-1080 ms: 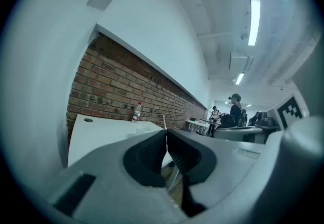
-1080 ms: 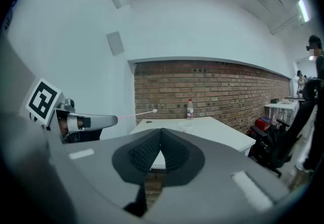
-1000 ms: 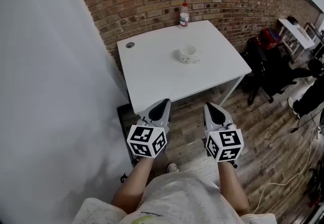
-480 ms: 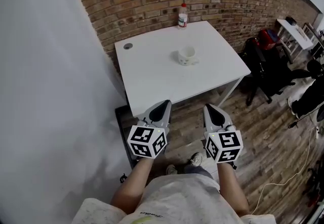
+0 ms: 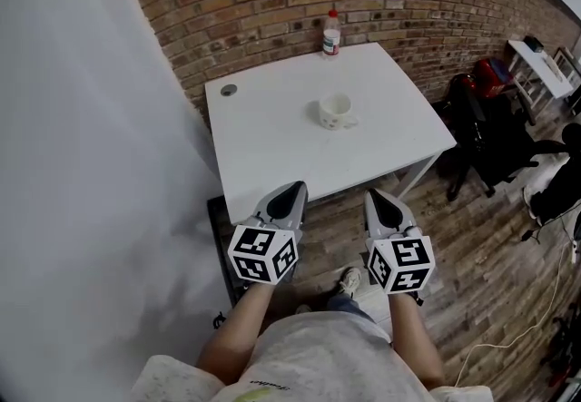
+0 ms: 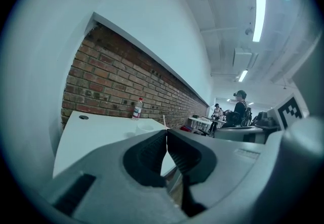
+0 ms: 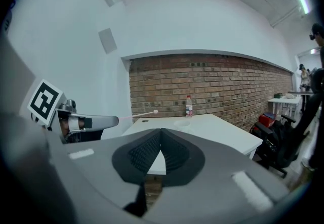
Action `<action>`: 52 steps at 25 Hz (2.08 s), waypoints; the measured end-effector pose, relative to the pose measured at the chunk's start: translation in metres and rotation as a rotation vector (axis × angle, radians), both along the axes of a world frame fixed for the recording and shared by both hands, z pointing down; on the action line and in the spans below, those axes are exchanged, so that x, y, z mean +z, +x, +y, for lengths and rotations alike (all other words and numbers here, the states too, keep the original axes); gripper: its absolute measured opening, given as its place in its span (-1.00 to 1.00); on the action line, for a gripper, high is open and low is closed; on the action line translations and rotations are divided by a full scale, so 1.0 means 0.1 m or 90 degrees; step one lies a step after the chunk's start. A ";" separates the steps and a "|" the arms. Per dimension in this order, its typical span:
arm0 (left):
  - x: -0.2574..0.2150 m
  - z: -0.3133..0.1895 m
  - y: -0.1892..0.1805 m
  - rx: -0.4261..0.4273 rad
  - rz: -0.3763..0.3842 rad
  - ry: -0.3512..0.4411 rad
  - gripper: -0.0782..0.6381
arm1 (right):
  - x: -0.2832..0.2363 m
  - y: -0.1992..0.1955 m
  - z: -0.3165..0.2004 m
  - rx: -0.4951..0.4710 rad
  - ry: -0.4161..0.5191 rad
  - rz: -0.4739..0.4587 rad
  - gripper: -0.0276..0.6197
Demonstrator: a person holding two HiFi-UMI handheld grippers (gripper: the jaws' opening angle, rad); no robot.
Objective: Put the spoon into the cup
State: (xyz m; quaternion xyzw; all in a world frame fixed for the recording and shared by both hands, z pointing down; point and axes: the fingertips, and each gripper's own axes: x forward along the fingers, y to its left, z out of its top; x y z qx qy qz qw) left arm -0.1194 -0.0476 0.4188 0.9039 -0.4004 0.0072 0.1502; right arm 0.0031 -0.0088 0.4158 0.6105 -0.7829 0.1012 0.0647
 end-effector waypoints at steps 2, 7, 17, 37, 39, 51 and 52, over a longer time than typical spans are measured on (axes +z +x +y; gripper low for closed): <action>0.02 -0.12 0.09 -0.007 -0.003 -0.005 -0.77 | 0.02 0.10 -0.14 -0.007 -0.004 -0.002 -0.88; 0.07 -0.47 0.31 -0.023 -0.012 -0.011 -0.77 | 0.06 0.33 -0.52 -0.027 -0.010 -0.007 -0.88; 0.18 -1.08 0.73 -0.051 -0.079 -0.028 -0.77 | 0.09 0.77 -1.19 -0.074 -0.010 -0.032 -0.88; 0.42 -1.71 1.16 -0.039 -0.244 -0.062 -0.76 | 0.18 1.23 -1.90 -0.151 -0.012 -0.050 -0.88; 0.46 -1.80 1.16 -0.031 -0.274 -0.057 -0.76 | 0.21 1.24 -1.97 -0.149 -0.015 -0.048 -0.88; 0.70 -2.39 1.19 0.079 -0.396 -0.061 -0.76 | 0.26 1.09 -2.63 -0.134 -0.028 -0.033 -0.88; 0.71 -2.43 1.18 0.087 -0.410 -0.054 -0.76 | 0.27 1.05 -2.68 -0.134 -0.029 -0.031 -0.88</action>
